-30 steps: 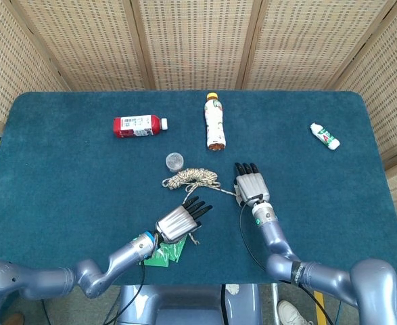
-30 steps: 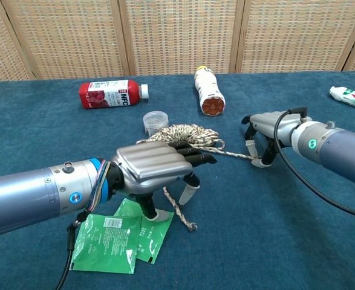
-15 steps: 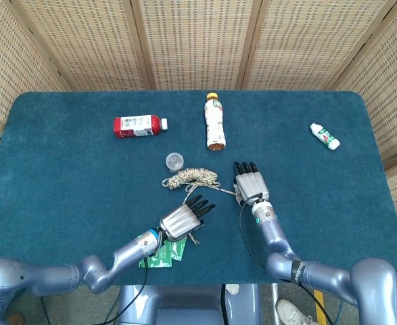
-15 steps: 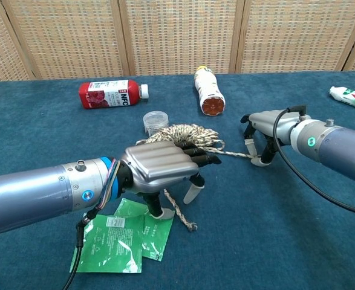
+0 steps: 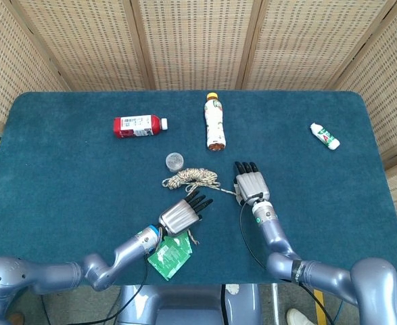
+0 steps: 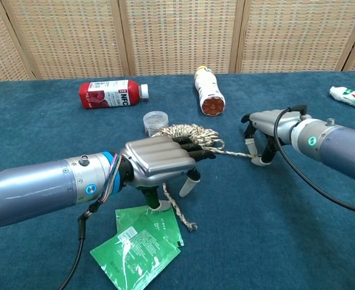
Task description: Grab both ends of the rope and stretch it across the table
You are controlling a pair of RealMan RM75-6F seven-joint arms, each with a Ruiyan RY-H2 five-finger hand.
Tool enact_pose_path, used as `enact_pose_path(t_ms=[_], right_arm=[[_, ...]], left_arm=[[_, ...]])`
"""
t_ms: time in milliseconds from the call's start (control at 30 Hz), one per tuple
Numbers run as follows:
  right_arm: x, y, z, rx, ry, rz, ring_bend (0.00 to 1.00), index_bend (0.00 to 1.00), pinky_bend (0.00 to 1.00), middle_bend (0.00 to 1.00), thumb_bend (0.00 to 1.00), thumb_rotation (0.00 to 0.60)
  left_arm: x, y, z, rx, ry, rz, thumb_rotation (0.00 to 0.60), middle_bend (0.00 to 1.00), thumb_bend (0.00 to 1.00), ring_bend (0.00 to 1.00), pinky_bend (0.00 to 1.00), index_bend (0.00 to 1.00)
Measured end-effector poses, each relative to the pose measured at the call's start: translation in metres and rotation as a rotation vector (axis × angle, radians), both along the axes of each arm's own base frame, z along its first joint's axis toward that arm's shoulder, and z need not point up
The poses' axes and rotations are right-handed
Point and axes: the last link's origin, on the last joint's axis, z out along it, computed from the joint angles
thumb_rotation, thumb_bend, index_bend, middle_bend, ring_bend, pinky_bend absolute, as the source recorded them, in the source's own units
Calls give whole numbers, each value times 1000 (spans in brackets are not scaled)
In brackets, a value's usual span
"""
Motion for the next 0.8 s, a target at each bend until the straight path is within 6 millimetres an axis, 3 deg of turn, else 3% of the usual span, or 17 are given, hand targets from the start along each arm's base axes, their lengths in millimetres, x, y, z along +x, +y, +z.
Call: enact_pose_path(t_ms=[200, 467, 800], right_arm=[[1, 0, 0, 0, 0, 3, 0, 658, 0, 36, 547, 600], [2, 0, -1, 2, 1, 6, 0, 664, 0, 36, 548, 600], [2, 1, -3, 3, 4, 7, 0, 668, 0, 36, 547, 600]], left_arm=[[2, 0, -2, -1, 3, 0, 600, 0, 385, 0, 0, 515], [2, -1, -3, -2, 6, 7, 600, 0, 386, 0, 0, 518], [-1, 2, 0, 5, 0, 24, 600, 0, 426, 0, 0, 601]])
